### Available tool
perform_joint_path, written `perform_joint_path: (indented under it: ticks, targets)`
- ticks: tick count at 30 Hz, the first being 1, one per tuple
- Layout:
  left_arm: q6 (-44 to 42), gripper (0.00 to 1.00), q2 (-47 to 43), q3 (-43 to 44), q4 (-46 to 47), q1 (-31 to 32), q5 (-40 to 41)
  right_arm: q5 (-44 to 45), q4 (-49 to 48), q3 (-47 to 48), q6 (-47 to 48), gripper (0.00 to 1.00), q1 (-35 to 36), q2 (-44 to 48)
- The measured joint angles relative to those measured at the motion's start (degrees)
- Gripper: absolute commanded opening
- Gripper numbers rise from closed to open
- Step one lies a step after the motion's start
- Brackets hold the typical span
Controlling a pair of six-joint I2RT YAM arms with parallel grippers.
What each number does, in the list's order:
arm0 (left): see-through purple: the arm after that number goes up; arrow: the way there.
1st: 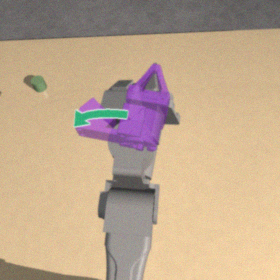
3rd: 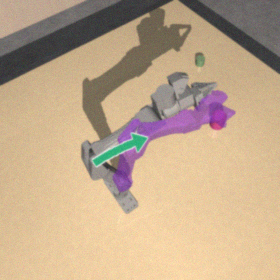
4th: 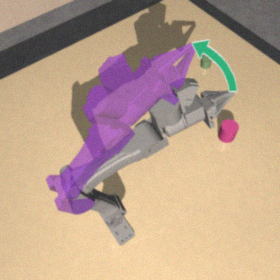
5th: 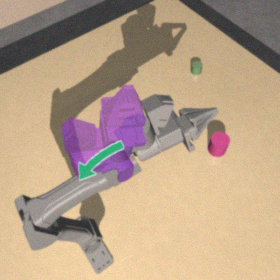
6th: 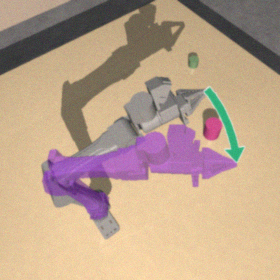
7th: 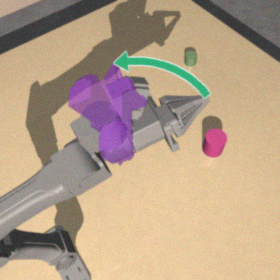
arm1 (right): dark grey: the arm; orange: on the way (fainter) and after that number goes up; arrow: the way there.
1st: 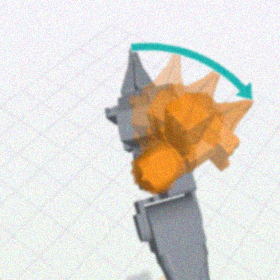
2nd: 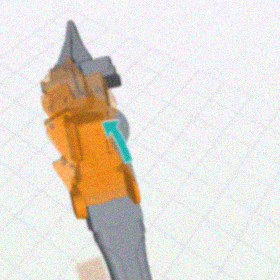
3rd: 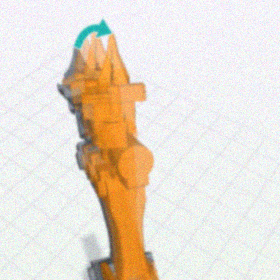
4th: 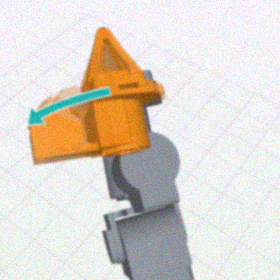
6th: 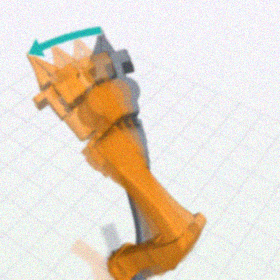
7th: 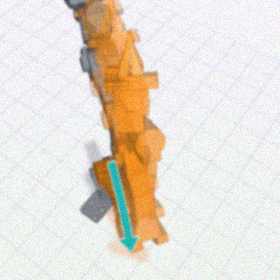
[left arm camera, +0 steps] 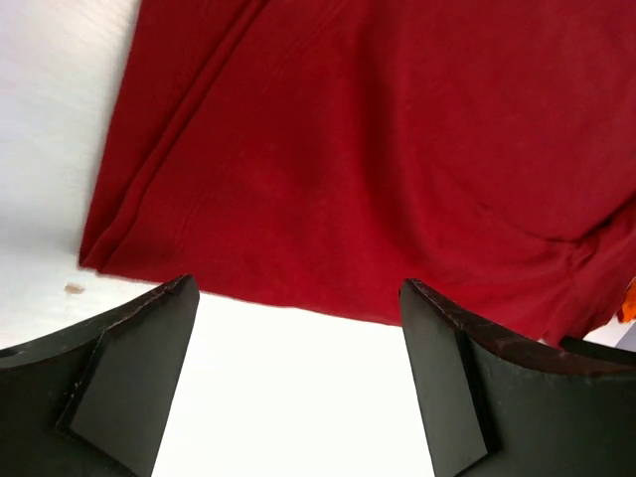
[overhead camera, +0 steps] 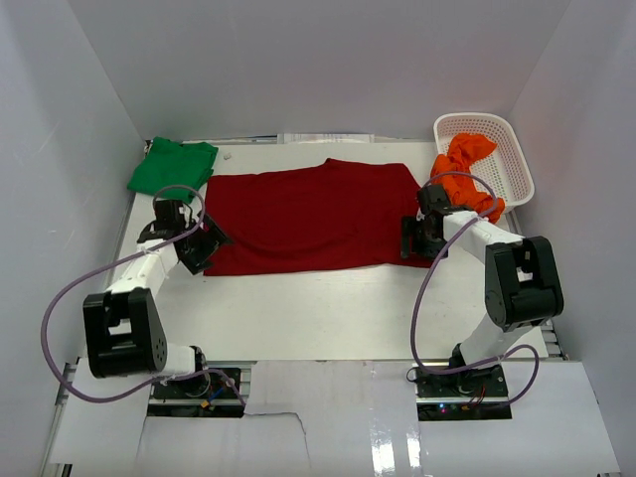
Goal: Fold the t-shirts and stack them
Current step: Fold the flattened tshirt in 1/3 of the way
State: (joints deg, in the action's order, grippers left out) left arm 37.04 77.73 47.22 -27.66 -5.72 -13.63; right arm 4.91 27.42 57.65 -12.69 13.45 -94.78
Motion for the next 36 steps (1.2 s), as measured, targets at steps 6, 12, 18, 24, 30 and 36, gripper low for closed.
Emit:
perform_joint_path:
  ticks: [6,12,18,24,30,36]
  targets:
    - [1.1,0.93,6.3,-5.0,6.9,0.2,-5.2,2.2,-1.0,-1.2,-0.6,0.65,1.0,-1.0]
    - [2.7,0.92,9.4,-4.7,13.7,1.4,-8.0,3.7,-1.6,-1.3,-1.0,0.64,1.8,-1.3]
    - [3.3,0.93,10.9,-4.0,15.2,2.0,-8.3,6.7,-0.9,-1.3,-2.2,0.75,2.9,-1.1]
    - [2.7,0.94,6.7,-3.8,6.0,2.6,0.4,9.7,1.7,-1.7,-4.8,0.81,3.5,-0.4]
    - [3.1,0.92,2.2,-2.4,-11.7,2.4,13.1,12.0,3.0,-2.5,-8.3,0.84,4.5,-0.1]
    - [3.9,0.92,1.4,-1.0,-22.0,2.5,18.2,14.9,5.1,-5.0,-12.3,0.91,9.5,2.6]
